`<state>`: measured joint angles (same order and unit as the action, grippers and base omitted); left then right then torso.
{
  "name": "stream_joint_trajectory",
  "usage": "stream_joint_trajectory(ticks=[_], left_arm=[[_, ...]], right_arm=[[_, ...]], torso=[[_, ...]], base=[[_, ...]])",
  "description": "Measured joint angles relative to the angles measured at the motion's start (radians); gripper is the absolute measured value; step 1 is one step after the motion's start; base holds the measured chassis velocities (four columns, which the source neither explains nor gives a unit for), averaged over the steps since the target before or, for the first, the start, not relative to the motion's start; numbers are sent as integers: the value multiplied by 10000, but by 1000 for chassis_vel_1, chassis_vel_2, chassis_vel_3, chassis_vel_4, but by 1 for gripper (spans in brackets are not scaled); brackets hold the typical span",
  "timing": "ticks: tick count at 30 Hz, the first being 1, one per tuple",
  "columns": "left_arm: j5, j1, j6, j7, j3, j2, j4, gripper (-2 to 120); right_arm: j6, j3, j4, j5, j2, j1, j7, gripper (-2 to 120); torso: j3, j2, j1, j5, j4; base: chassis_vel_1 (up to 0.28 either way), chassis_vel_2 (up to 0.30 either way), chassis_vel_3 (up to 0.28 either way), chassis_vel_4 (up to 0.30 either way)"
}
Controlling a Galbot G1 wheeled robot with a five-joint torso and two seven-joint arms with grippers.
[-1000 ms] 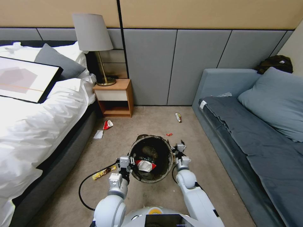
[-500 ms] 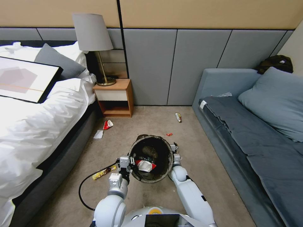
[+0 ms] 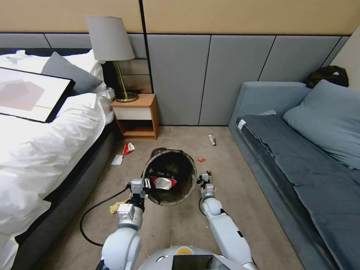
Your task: Pick up the trash bin, then pick up the garbage from the floor and place it into the trash bin.
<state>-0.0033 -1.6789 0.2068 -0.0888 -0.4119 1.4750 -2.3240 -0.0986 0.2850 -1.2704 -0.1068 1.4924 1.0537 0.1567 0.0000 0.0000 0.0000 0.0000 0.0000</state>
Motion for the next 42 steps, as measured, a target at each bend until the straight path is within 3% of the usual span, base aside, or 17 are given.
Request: stream_joint_trajectory(ticks=[23,42], left_arm=[[41,46,-6,54,52,52,-10,0],[68,43,-21,55,83,88,37,0]], right_arm=[[-308,452,721,296,31,-123,-138,100],[-536,1021,2601,420,176,-622,-299,100]], torso=[[0,0,0,1,0],[0,0,0,1,1]], base=[[0,0,0,0],[0,0,0,0]])
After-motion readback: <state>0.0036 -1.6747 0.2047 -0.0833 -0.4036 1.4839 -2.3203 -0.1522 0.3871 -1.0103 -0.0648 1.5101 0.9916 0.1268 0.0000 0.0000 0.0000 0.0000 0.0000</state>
